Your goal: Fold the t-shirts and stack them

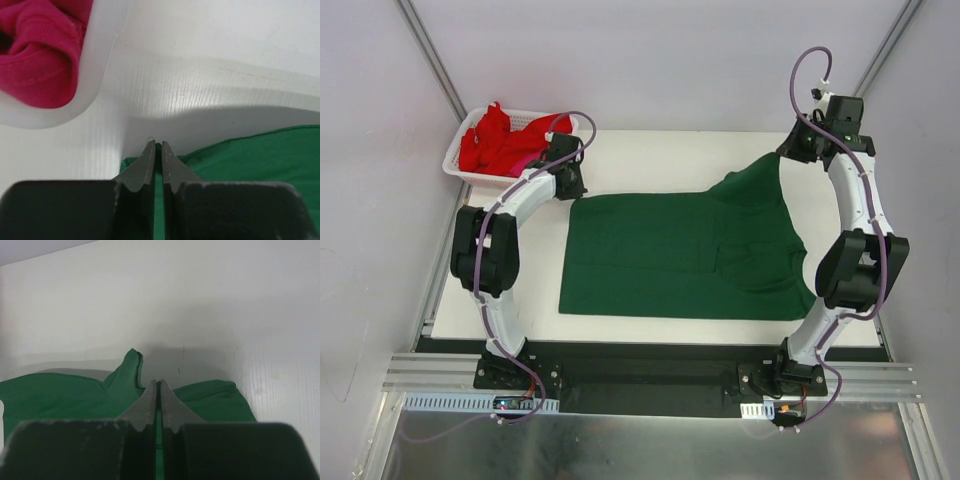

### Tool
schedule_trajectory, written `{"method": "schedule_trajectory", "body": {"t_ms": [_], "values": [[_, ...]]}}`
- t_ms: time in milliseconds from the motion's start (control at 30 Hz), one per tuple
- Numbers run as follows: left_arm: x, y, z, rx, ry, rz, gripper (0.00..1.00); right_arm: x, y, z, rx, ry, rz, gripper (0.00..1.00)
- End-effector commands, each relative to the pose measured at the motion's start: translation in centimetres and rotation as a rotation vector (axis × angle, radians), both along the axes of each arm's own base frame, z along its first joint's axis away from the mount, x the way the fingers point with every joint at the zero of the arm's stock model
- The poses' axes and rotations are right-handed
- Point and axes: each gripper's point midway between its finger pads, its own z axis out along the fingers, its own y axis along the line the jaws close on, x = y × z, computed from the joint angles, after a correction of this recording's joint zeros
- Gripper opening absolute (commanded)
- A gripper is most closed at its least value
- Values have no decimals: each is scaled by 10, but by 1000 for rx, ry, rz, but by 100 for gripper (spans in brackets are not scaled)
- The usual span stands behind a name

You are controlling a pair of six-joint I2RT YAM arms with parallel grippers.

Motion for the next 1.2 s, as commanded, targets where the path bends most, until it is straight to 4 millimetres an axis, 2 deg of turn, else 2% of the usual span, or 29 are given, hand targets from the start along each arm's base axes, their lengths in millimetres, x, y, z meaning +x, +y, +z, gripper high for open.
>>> {"method": "schedule_trajectory", "body": {"t_ms": [0,267,800,1033,1167], "values": [[2,11,34,2,-92,52,0,-8,-16,30,-43,-84,-21,1],[0,17,45,37,-125,36,0,-21,-23,32,-58,-86,-40,1],[-14,26,40,47,-118,33,0,-48,-39,35,-78,-90,-84,1],[-21,26,43,39,-127,26,0,-61,-41,31,-80,-77,-95,1],[-28,26,43,30,-127,29,0,-76,-43,26,-92,-55,-115,1]]}}
